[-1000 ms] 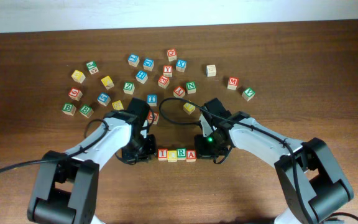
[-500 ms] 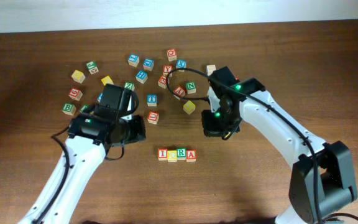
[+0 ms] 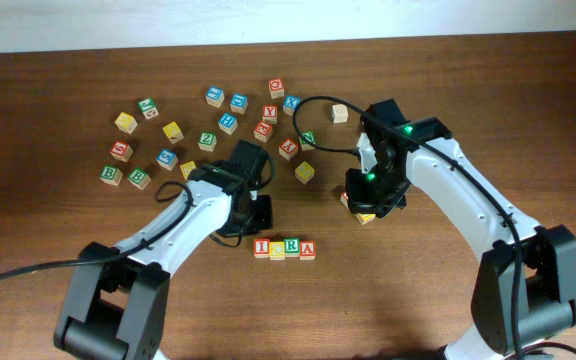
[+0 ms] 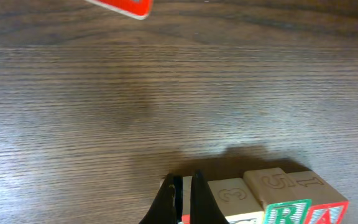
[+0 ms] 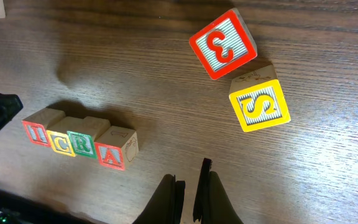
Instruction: Spell out ICRA
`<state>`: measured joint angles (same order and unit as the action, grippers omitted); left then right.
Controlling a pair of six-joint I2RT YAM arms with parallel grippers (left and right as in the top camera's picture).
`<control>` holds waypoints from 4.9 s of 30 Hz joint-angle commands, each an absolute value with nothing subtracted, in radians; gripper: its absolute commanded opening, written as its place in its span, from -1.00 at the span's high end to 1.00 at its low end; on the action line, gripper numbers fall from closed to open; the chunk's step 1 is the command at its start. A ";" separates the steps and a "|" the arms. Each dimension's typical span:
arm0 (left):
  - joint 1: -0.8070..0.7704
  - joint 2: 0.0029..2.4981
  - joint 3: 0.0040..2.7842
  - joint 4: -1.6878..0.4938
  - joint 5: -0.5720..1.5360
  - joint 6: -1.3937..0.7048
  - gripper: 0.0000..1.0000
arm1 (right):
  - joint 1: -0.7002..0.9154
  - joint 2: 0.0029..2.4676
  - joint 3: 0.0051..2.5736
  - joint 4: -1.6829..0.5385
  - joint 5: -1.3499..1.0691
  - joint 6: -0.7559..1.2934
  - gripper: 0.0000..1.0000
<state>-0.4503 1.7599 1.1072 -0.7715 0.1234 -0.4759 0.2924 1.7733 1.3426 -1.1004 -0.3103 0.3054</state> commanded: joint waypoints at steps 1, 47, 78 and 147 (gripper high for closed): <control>-0.478 1.773 1.111 -0.766 0.134 -0.519 1.00 | 0.293 1.758 1.351 -1.100 -0.301 0.292 0.91; -0.440 1.821 1.258 -0.958 0.036 -0.519 1.00 | 0.327 1.759 1.312 -1.103 -0.302 0.296 0.90; -0.450 1.821 1.158 -0.910 0.204 -0.485 1.00 | 0.353 1.763 1.230 -1.008 -0.234 0.376 0.90; -0.452 1.821 1.158 -0.932 0.267 -0.447 1.00 | 0.353 1.763 1.230 -1.010 -0.235 0.375 0.89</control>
<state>-0.4488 1.8191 1.1637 -0.9218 0.2764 -0.4637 0.3489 1.7733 1.2392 -1.0122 -0.2359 0.3679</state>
